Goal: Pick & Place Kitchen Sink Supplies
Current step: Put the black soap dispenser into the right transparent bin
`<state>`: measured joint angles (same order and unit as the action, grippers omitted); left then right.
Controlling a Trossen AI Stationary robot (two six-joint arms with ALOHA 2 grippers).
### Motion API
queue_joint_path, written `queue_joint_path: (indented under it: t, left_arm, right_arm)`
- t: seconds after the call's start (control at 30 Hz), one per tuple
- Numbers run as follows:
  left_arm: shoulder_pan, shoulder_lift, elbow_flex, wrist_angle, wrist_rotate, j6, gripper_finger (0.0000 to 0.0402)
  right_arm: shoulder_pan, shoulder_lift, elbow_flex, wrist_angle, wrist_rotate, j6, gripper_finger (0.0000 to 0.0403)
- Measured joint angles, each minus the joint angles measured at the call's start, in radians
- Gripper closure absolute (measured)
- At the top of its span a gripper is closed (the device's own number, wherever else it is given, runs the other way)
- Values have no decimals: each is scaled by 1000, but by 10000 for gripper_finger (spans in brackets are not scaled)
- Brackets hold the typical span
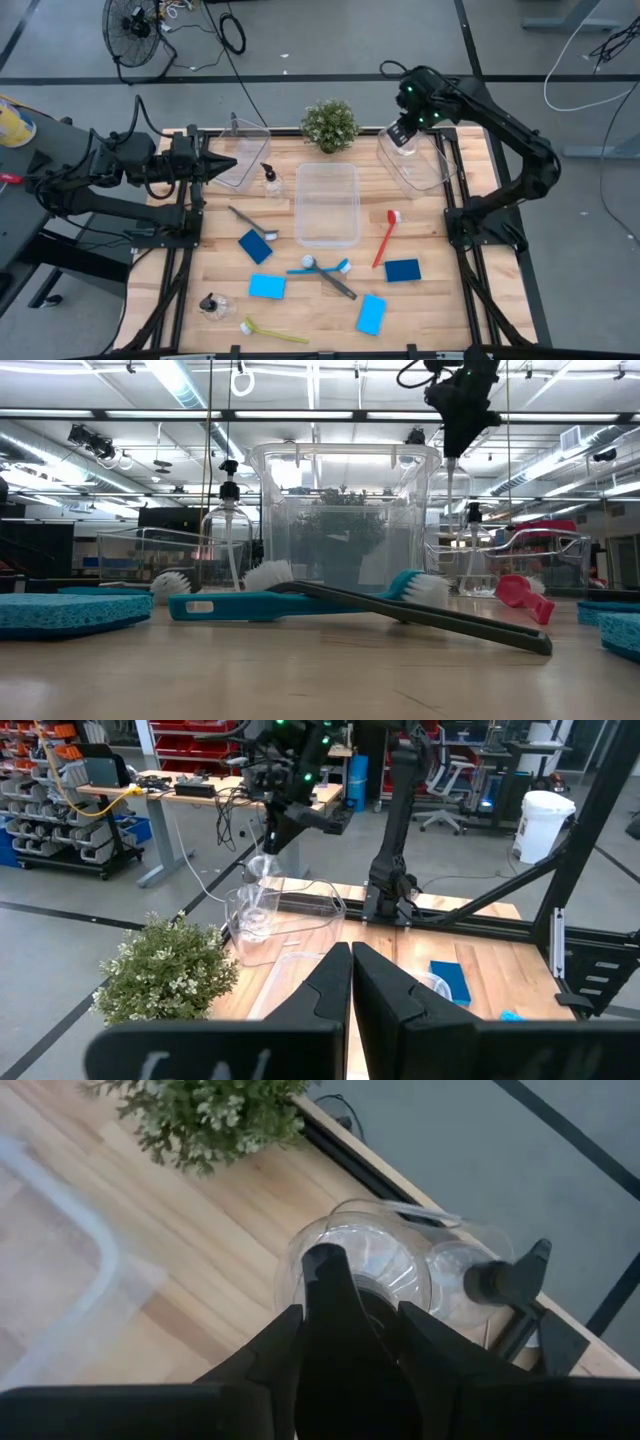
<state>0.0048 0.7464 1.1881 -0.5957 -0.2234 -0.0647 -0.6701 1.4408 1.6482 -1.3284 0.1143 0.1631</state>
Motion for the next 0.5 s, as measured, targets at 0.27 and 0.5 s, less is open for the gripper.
queue_joint_path:
  t: [0.27,0.5]
  left_arm:
    - [0,0,0,0,0,0,385]
    - [0,0,0,0,0,0,385]
  right_arm:
    - [-25,45,0,9,-1,-8,270]
    - [-37,71,0,12,-2,-15,270]
